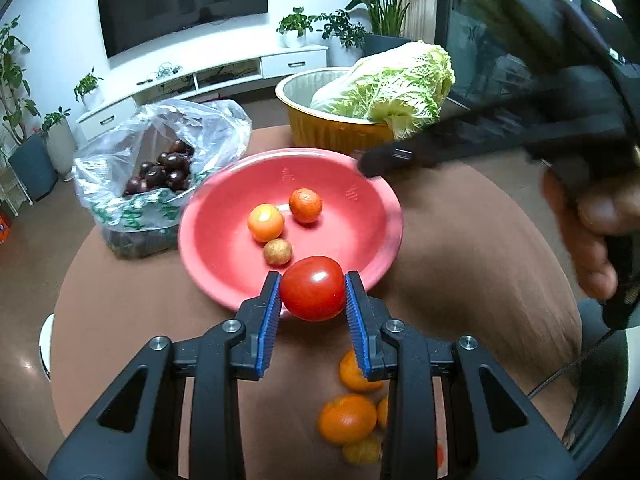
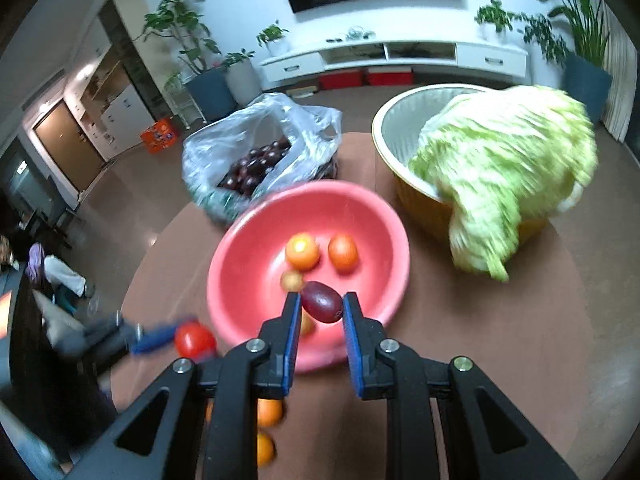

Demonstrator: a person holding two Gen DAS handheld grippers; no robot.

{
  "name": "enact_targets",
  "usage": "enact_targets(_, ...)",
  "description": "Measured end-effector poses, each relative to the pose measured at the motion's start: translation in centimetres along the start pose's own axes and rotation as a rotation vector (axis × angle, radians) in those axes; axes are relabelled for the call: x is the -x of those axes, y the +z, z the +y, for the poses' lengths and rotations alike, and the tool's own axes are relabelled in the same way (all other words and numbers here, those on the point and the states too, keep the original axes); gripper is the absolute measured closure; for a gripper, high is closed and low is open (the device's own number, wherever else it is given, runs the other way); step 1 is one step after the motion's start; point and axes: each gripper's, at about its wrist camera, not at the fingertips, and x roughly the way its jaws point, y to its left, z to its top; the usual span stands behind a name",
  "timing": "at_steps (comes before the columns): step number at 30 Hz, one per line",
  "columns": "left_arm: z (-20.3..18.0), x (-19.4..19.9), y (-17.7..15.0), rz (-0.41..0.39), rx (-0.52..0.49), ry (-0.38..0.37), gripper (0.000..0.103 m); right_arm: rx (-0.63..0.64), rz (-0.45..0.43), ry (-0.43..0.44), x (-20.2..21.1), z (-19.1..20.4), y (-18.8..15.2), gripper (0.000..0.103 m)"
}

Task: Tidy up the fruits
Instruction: 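Carry the tomato and plum over the red basin and release them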

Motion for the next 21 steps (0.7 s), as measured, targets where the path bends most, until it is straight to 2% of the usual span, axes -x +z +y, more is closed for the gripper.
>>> enact_targets(4, -0.1, -2.2, 0.8, 0.024, 0.001, -0.004, 0.073, -0.011, 0.04, 0.008, -3.4, -0.6, 2.1, 0.08)
enact_targets(10, 1.2, -4.9, 1.5, 0.055, 0.044, -0.009, 0.073, 0.01, 0.103, 0.009, -7.3, -0.9, 2.5, 0.08)
enact_targets(21, 2.7, -7.3, 1.2, 0.079, 0.118, -0.016, 0.073, -0.027, 0.134, 0.013, -9.3, -1.8, 3.0, 0.079)
